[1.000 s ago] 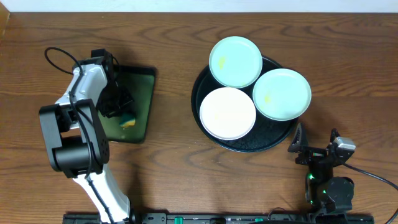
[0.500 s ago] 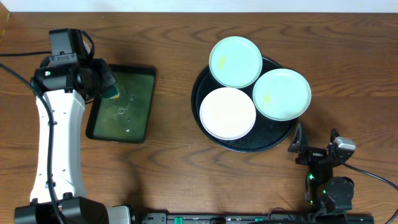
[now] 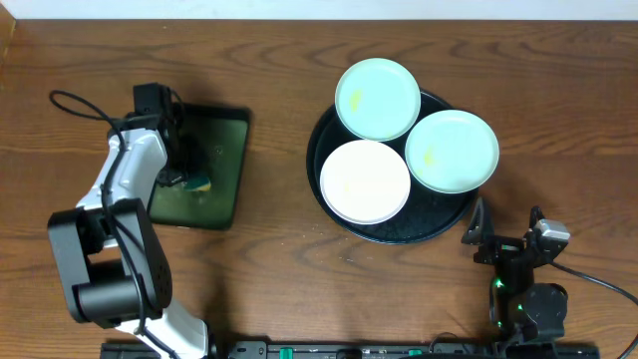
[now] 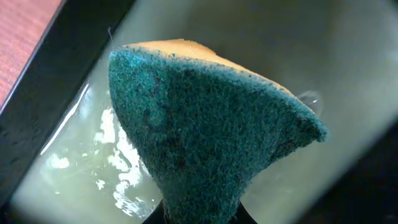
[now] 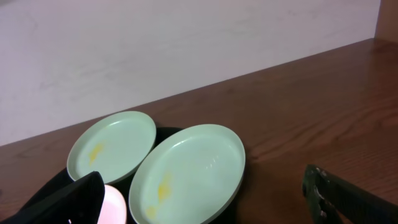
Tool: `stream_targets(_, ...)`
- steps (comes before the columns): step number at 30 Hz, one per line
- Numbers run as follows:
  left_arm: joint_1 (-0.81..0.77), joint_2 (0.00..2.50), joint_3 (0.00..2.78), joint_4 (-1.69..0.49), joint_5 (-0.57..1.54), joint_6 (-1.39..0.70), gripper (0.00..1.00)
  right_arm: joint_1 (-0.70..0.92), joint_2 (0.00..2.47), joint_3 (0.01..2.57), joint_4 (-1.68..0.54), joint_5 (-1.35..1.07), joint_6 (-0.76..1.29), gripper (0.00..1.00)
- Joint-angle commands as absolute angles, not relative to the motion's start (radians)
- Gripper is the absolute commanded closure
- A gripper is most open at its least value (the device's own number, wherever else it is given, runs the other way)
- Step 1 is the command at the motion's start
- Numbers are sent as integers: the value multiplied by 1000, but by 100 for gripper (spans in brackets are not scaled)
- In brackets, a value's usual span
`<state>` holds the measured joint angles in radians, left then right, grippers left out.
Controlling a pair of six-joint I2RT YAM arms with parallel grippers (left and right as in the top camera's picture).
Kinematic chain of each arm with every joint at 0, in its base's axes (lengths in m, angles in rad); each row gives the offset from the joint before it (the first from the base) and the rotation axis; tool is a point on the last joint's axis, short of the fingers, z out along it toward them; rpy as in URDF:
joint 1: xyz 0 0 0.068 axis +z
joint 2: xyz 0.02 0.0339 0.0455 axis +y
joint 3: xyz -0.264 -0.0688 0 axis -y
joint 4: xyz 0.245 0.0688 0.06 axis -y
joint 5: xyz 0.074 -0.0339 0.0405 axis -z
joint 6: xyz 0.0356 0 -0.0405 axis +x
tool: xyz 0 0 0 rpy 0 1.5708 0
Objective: Clean dirty plates on tray and stack at the side
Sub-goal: 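Grasp the green-yellow sponge with the left gripper and lift it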
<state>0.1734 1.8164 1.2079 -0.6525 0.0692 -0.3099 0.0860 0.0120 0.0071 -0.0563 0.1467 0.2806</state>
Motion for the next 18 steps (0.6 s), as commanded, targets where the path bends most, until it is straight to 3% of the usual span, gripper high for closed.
stream_targets(1,179,1710,1288,-703,76,-304,93,79,7,6,-60,146,276,1)
stream_targets(10,178,1382,1337,-750,69,-304,93,79,7,6,-60,146,276,1)
stream_targets(18,178,1576,1173,-591,22,-307,93,79,7,6,-60,146,276,1)
